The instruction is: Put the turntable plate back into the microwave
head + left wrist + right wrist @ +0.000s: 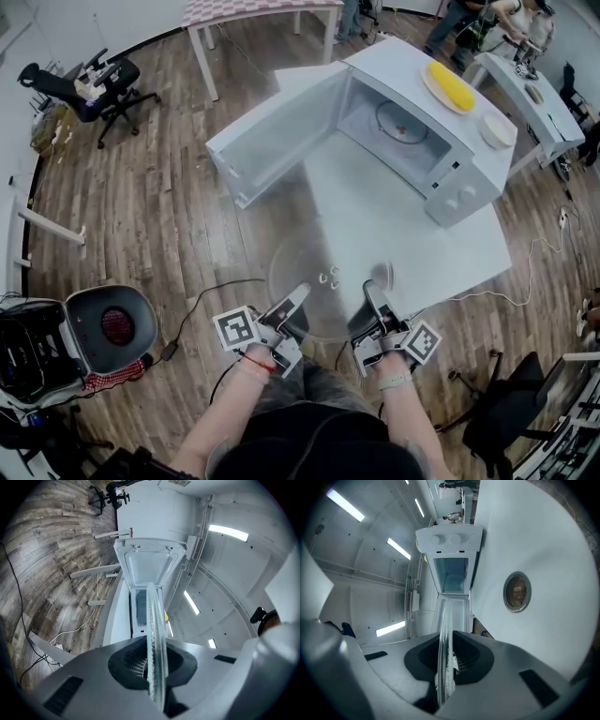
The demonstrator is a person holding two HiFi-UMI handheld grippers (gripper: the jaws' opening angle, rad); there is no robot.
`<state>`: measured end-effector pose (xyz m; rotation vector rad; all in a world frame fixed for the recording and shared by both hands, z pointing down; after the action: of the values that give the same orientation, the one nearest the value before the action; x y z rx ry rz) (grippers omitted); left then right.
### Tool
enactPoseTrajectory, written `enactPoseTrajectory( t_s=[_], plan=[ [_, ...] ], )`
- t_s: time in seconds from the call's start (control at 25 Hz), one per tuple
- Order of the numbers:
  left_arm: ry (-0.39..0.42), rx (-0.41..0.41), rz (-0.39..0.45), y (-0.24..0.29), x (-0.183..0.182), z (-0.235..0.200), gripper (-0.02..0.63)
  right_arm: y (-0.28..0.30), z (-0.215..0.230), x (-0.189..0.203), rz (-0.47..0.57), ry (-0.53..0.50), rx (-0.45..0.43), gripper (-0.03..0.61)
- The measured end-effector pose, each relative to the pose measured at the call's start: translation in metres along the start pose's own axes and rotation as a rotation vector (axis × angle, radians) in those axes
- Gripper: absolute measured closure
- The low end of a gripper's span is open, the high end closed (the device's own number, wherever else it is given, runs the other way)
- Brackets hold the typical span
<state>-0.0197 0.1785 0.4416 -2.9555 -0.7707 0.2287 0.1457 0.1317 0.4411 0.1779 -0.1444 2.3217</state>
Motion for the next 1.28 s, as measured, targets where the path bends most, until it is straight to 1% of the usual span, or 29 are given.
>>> enactPoseTrajectory(
  t_s=[0.36, 0.52, 0.76, 1.28],
  plan=[
    [-0.007, -0.009, 0.005, 0.012, -0.009, -0.007, 0.583, 0.010, 0.009, -0.009, 0.007, 0.002, 0.016, 0.538],
    [0.003, -0.018, -0.012, 0.023, -0.015, -0.011, 0.583, 0.015, 0.015, -0.017, 0.022, 0.000, 0.027, 0.537],
    [-0.016, -0.021, -0.027, 0.042, -0.026, -0.016, 0.583, 0.028, 0.020, -0.030, 0.051, 0.003, 0.036, 0.537],
    [-0.032, -0.036, -0.076, 0.085, -0.053, -0.025, 0.583, 0.055, 0.033, -0.059, 0.111, 0.004, 0.064, 0.538]
  ],
)
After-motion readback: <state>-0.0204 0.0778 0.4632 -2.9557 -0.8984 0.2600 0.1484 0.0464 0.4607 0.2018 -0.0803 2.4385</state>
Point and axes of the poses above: the fingertips, and each gripper's own axes: y forward along the fingers, z to its right, x out of its underside, the point moved 3 cm from there along -y, backward along the fingers, and after that the axes turned 6 degrees about -y, right-handed, at the moved point
